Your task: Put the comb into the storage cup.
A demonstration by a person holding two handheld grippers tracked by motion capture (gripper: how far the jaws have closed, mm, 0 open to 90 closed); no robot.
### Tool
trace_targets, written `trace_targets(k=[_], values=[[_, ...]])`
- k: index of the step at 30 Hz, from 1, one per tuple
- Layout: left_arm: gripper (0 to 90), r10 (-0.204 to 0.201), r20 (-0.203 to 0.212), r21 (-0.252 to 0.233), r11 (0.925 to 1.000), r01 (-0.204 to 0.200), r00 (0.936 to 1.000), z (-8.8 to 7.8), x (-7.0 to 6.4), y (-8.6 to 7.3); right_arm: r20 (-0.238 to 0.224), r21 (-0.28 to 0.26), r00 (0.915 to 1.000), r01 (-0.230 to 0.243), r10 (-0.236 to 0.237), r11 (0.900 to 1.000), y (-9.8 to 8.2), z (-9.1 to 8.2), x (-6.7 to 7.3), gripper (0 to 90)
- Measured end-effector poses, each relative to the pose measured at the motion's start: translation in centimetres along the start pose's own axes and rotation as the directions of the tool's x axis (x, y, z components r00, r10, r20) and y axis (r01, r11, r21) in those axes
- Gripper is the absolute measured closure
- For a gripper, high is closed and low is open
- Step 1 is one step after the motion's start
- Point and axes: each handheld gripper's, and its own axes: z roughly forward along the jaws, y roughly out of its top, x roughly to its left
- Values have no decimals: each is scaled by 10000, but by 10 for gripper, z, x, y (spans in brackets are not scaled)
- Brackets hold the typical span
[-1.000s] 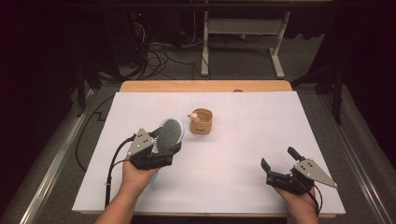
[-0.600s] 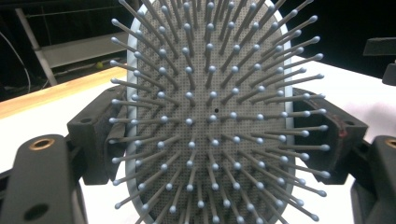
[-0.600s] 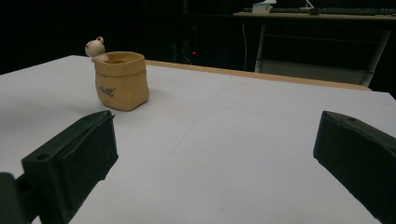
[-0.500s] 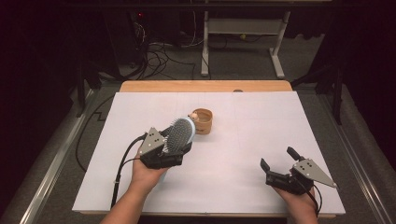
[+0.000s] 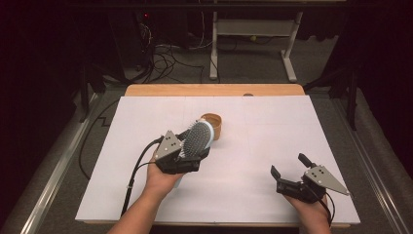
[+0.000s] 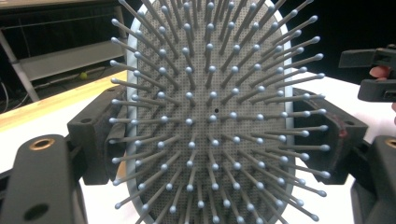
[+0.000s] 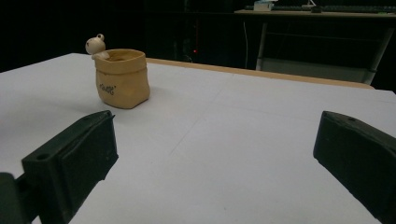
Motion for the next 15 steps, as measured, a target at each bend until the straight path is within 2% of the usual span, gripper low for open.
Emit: trace_targets(k=[7, 15], values=[[208, 15, 296, -11, 10000, -15, 9996, 3, -6, -2, -13, 85, 10000, -10, 10, 10000, -1, 2, 1, 4], [208, 129, 328, 16, 9999, -130, 9994, -2, -7, -5, -183, 201, 9998, 27, -23, 9998, -1, 4, 6, 4]])
